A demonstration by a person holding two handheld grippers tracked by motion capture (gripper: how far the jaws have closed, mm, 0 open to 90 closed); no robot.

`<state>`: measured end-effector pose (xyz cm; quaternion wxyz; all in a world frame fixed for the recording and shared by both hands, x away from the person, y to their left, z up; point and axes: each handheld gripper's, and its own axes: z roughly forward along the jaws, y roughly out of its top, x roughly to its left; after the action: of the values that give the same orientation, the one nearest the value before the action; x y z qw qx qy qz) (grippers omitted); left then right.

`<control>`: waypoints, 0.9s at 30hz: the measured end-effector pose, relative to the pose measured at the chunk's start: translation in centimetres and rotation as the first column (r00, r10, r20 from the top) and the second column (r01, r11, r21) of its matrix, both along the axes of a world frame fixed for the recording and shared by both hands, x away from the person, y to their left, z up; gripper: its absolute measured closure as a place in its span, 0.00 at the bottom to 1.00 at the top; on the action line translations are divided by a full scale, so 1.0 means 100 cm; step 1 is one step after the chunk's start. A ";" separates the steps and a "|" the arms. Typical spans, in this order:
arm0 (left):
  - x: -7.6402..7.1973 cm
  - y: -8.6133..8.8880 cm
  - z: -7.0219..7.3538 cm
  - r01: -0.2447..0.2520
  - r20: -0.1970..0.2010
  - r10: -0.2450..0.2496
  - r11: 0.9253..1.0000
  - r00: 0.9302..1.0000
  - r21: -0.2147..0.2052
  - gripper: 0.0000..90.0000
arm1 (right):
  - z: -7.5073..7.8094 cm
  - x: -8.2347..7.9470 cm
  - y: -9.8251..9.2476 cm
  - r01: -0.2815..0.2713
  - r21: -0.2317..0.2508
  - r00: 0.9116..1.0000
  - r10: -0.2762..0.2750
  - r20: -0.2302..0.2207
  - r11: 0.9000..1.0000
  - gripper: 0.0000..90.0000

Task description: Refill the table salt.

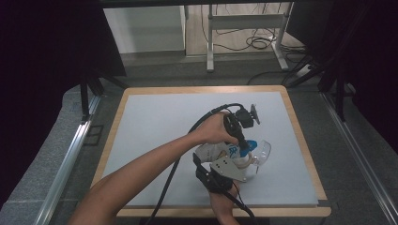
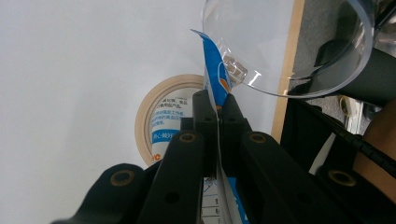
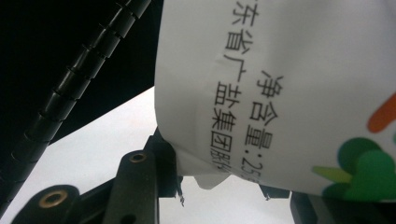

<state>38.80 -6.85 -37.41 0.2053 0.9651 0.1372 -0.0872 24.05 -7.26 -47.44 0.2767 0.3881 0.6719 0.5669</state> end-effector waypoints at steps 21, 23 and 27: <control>0.001 -0.003 0.001 0.007 -0.008 -0.007 1.000 1.000 0.001 1.00 | 0.001 0.001 -0.003 0.009 0.008 1.000 -0.009 -0.001 1.000 0.65; 0.001 -0.003 0.000 0.008 -0.006 -0.008 1.000 1.000 0.003 1.00 | 0.001 0.001 -0.002 0.009 0.007 1.000 -0.009 -0.002 1.000 0.65; 0.001 -0.002 -0.001 0.008 -0.006 -0.008 1.000 1.000 0.001 1.00 | 0.000 0.000 -0.001 0.010 0.006 1.000 -0.010 -0.005 1.000 0.65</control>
<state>38.87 -7.10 -37.46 0.2039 0.9655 0.1342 -0.0908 24.08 -7.40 -47.41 0.2766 0.3936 0.6688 0.5668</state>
